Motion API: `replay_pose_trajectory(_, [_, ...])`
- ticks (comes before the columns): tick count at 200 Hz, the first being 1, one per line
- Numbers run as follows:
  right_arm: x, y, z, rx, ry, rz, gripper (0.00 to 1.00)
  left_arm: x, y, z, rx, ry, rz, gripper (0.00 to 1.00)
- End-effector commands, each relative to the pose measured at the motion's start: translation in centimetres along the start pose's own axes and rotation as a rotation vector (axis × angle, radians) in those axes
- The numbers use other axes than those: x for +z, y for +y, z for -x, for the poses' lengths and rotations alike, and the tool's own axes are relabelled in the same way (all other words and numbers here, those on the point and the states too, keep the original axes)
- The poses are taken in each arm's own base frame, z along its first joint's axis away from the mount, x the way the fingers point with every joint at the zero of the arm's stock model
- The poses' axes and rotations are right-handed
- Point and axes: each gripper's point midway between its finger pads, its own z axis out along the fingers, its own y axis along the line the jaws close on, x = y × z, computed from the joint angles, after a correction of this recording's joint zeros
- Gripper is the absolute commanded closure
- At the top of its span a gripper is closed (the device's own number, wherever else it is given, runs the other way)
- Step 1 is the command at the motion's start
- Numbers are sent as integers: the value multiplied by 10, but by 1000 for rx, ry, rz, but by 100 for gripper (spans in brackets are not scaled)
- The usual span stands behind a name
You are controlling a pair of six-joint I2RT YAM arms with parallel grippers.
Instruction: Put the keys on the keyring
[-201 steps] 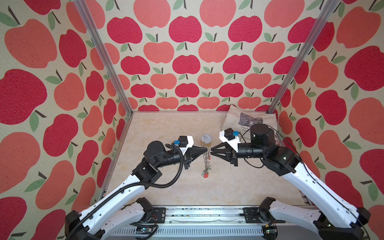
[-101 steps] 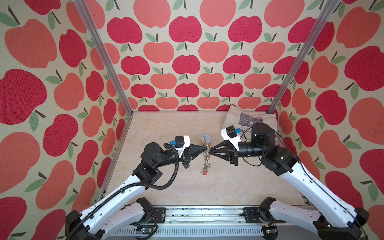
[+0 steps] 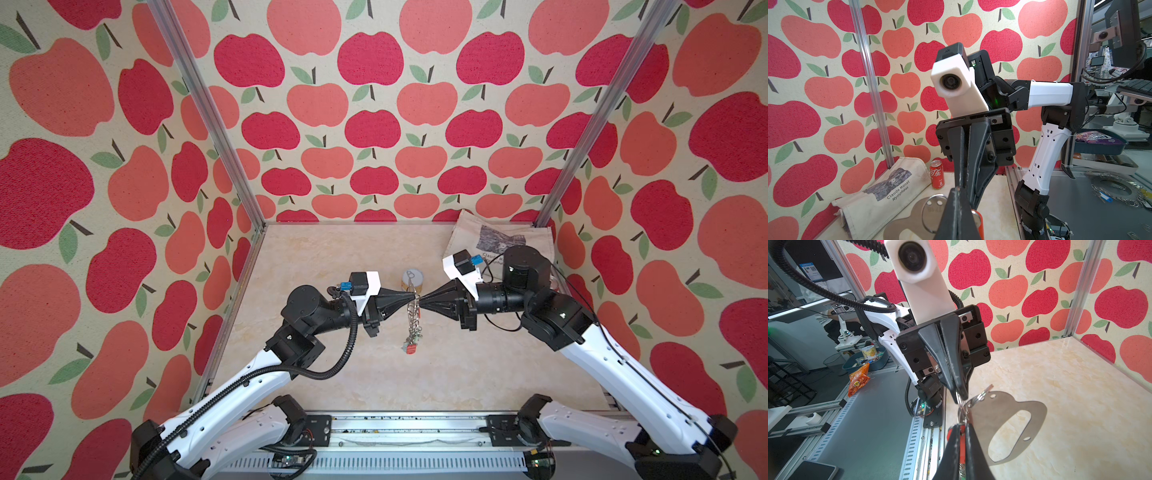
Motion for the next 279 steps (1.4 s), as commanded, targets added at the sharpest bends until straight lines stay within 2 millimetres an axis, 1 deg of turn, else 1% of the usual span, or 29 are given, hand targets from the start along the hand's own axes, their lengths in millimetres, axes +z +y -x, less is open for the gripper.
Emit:
replay_pose_trajectory(1, [-1, 0, 0, 13, -3, 8, 98, -2, -3, 11, 25, -45, -15, 100])
replay_pose_trajectory(6, [0, 0, -1, 14, -2, 8, 100, -2, -3, 12, 27, -48, -14, 100])
replay_pose_trajectory(73, [6, 4, -13, 61, 16, 60, 100, -7, 2, 21, 57, -115, 34, 100])
replay_pose_trajectory(127, [21, 9, -22, 73, 38, 101, 100, -7, 6, 26, 59, -163, 55, 100])
replay_pose_trajectory(165, [32, 14, -23, 75, 34, 133, 100, -6, 8, 24, 47, -187, 55, 100])
replay_pose_trajectory(192, [29, 13, -23, 59, 45, 107, 100, -7, 7, 23, 44, -183, 52, 100])
replay_pose_trajectory(201, [26, 14, -23, 52, 49, 98, 94, -8, 7, 23, 46, -182, 57, 100])
replay_pose_trajectory(214, [20, 14, -22, 38, 52, 81, 80, -10, 7, 23, 48, -181, 60, 100])
replay_pose_trajectory(226, [13, 13, -21, 22, 57, 52, 75, -11, 6, 23, 49, -183, 62, 100])
replay_pose_trajectory(239, [5, 13, -18, -1, 58, 22, 72, -12, 7, 24, 50, -186, 65, 100])
replay_pose_trajectory(266, [-6, 12, -10, -39, 36, -22, 72, -14, 7, 24, 49, -192, 66, 100])
replay_pose_trajectory(279, [-10, 11, -3, -57, 1, -38, 72, -14, 7, 24, 48, -194, 63, 100])
